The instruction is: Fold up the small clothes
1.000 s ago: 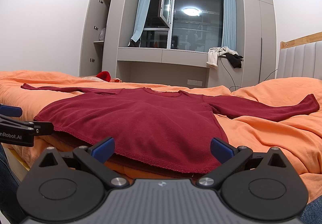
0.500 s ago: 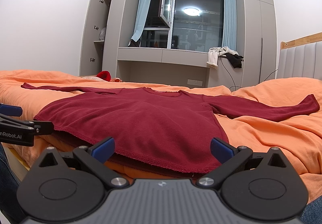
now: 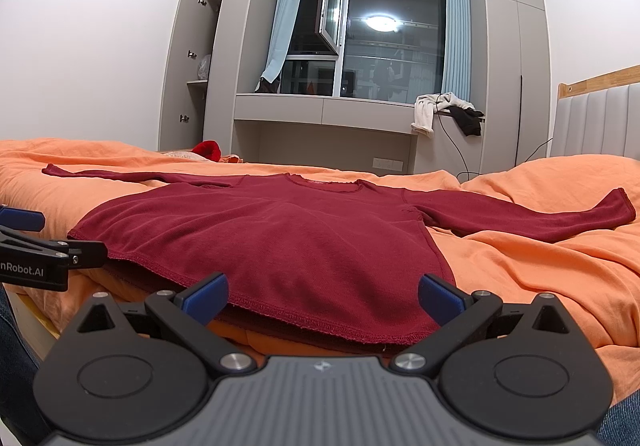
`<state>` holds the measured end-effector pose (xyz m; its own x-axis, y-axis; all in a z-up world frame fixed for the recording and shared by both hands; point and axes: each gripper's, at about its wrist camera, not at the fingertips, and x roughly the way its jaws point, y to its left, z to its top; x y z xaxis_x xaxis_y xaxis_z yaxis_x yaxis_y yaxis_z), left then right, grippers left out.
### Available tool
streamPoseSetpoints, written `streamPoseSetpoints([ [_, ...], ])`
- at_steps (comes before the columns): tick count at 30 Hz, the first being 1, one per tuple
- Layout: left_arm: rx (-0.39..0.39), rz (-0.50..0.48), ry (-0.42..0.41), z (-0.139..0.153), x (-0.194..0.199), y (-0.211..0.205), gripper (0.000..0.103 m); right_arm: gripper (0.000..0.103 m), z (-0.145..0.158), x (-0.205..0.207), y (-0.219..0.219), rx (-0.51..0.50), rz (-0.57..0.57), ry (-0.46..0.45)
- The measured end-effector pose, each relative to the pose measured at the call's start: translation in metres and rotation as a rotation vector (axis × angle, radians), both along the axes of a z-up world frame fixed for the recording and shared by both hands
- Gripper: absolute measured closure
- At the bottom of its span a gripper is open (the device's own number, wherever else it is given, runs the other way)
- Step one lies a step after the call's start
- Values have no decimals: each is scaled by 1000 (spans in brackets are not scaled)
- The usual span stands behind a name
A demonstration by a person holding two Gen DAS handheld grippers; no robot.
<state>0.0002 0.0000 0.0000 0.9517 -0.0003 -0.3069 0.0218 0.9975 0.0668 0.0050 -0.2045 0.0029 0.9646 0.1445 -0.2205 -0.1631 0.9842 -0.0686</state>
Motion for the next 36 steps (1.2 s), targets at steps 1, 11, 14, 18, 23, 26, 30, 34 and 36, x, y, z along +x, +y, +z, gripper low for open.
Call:
streamPoseSetpoints([
  [1,0,0,0,0,0,0,1,0,0,0,0,0,0,0],
  [11,2,4,11,-1,1,0,1,0,0,-2,3,-16,33,31],
  [14,-3,1,21,-2,5,2,1,0,-1,0,5,-18,41,39],
  [18,-3,-3,44,-2,12,-1,1,0,8,10,-3,20,48,98],
  [23,-38,-21,130,5,33,2,1,0,23,34,-33,176,68,218],
  [26,-67,-45,147,14,47,0,1,0,34,55,-59,255,73,252],
  [30,-14,-64,129,31,74,-6,1,0,48,89,-97,301,22,272],
  [34,-4,-31,152,48,112,-10,1,0,62,126,-142,333,-73,262],
  [36,-16,-34,159,54,133,-12,1,0,67,143,-166,358,-146,240],
])
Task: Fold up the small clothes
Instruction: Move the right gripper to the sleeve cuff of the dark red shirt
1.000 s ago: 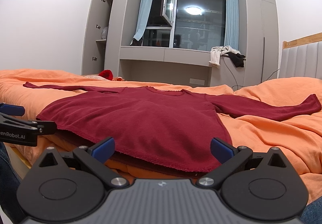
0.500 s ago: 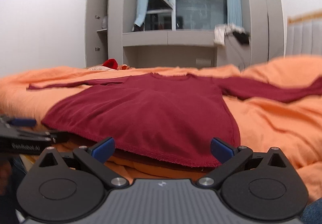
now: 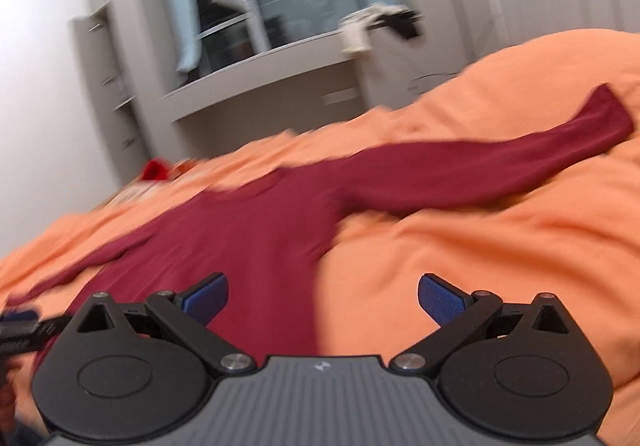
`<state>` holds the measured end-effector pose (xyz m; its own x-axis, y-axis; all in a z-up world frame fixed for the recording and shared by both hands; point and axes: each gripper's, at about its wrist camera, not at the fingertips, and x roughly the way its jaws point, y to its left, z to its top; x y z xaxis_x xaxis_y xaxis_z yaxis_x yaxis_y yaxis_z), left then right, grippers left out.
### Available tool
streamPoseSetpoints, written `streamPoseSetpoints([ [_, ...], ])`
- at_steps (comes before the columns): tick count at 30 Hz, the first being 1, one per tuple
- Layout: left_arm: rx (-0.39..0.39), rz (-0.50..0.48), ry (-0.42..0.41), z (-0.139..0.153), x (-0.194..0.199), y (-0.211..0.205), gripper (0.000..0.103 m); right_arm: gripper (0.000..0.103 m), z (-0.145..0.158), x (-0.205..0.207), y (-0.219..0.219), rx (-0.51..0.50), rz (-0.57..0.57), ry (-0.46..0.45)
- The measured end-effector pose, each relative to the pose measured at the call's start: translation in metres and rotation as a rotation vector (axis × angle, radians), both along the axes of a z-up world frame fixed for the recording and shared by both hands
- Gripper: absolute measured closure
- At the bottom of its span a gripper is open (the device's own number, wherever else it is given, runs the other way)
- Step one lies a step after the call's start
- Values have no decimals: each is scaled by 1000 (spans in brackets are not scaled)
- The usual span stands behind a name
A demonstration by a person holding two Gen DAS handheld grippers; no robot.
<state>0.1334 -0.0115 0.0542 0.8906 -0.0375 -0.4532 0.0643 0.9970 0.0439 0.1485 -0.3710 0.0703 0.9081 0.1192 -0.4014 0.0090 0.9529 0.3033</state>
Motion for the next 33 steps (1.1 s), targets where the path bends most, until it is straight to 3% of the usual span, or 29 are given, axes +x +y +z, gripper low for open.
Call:
streamPoseSetpoints([
  [7,4,-38,16,11,76,-24,1,0,18,74,-89,74,-286,3],
  [11,-17,-100,47,8,118,-42,1,0,9,114,-135,203,-451,34],
  [14,-14,-123,28,0,136,-50,1,0,-5,132,-162,221,-567,27],
  [19,-42,-85,-3,-23,150,-42,1,0,-34,129,-194,301,-626,-2],
  [22,-65,-34,32,-25,157,-36,1,0,-46,129,-209,357,-632,-14],
  [27,-166,66,86,-27,164,-19,1,0,-46,142,-215,317,-586,-27],
  [33,-162,151,91,-27,168,-17,1,0,-41,143,-218,325,-614,-14],
])
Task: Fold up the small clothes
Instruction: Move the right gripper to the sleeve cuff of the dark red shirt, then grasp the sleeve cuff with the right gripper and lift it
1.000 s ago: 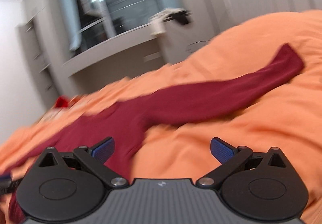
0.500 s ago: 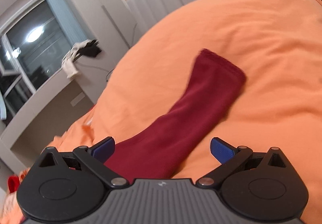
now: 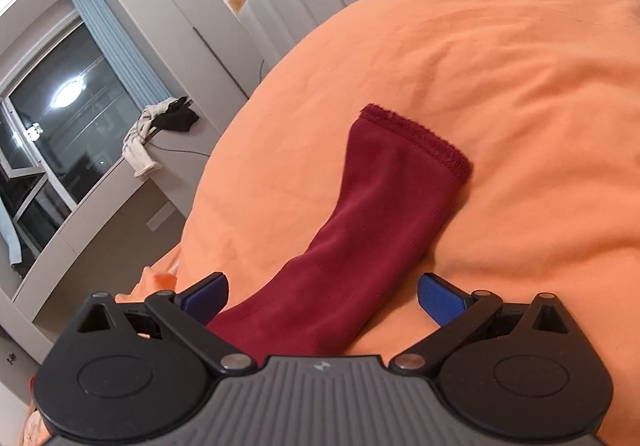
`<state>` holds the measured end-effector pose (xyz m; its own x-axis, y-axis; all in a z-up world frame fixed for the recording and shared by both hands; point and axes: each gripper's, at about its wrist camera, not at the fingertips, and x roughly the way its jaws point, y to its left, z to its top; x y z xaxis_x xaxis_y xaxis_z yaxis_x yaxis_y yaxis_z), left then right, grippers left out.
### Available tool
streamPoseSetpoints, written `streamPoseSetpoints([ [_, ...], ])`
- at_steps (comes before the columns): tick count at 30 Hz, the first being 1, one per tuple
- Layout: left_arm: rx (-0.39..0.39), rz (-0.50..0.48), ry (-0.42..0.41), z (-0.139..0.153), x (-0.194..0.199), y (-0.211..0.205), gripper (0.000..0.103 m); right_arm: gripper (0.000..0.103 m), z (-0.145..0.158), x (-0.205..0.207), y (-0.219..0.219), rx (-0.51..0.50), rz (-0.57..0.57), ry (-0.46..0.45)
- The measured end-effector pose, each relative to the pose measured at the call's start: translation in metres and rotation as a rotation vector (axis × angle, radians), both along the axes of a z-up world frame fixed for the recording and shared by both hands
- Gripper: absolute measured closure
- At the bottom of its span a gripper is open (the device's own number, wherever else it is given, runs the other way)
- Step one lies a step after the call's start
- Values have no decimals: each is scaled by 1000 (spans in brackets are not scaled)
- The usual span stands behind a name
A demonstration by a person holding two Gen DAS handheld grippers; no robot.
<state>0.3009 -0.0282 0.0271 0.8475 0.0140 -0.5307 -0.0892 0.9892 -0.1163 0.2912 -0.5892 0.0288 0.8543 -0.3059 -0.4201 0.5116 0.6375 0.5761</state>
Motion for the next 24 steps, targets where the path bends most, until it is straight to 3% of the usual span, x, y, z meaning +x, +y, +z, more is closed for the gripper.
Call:
streamPoseSetpoints([
  [8,23,13,-6,1,-3,-2,1,1,0,-2,2,-42,-62,-19],
  [12,26,28,-9,1,-5,-1,1,27,-3,-12,0,2,-159,-37],
  [13,28,31,-12,1,-6,-1,1,28,-4,-15,1,27,-177,-48],
  [24,67,22,-37,6,-14,1,1,18,-3,-20,4,-72,-296,-30],
])
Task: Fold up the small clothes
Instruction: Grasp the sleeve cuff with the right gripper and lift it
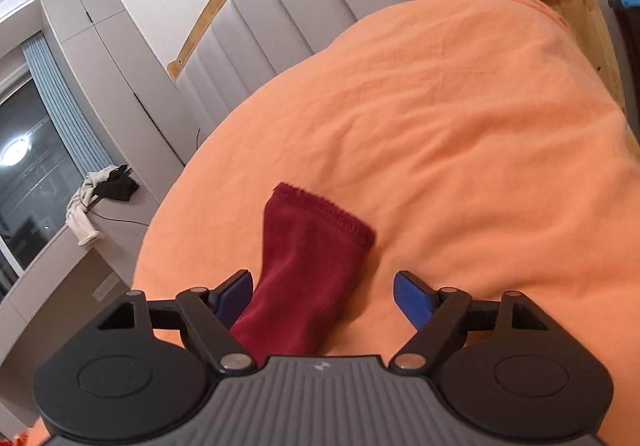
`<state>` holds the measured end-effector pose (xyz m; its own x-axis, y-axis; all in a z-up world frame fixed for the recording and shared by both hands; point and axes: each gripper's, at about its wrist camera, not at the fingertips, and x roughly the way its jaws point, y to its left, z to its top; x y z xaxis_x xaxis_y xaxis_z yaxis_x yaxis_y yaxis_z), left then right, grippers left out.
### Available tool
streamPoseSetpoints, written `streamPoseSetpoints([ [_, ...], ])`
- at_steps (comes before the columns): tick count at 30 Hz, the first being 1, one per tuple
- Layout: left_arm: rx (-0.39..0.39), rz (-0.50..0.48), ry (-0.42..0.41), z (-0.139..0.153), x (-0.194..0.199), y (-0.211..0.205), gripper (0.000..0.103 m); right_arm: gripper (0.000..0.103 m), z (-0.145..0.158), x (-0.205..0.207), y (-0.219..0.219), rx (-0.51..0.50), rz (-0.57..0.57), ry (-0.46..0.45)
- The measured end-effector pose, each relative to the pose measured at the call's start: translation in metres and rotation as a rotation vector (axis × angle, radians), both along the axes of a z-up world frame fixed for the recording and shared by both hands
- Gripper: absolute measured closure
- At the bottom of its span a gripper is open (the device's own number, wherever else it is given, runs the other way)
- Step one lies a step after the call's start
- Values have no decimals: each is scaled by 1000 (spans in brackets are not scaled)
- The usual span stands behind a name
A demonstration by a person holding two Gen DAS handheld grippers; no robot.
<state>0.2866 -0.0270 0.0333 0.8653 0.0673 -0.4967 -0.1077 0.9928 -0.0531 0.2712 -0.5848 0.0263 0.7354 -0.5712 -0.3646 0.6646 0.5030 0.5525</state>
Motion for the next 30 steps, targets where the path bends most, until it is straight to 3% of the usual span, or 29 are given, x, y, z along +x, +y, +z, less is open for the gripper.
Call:
streamPoseSetpoints([
  [3,15,-9,0,-2,-1,0,1,16,-9,13,-7,-77,16,64],
  [5,27,-12,2,-4,-2,0,1,22,-15,17,-7,-101,12,82],
  [7,36,-13,6,-6,-3,1,1,57,-14,19,-4,-108,-4,83],
  [9,33,-13,7,-6,-4,2,1,81,-14,19,-5,-82,-1,75],
  [13,26,-6,6,-5,-5,5,1,96,-10,16,-3,-41,8,18],
  [21,77,28,-59,3,-13,5,1,97,36,16,64,-189,144,-113],
  [30,54,111,-131,19,-23,22,1,98,83,39,209,-535,528,-207],
])
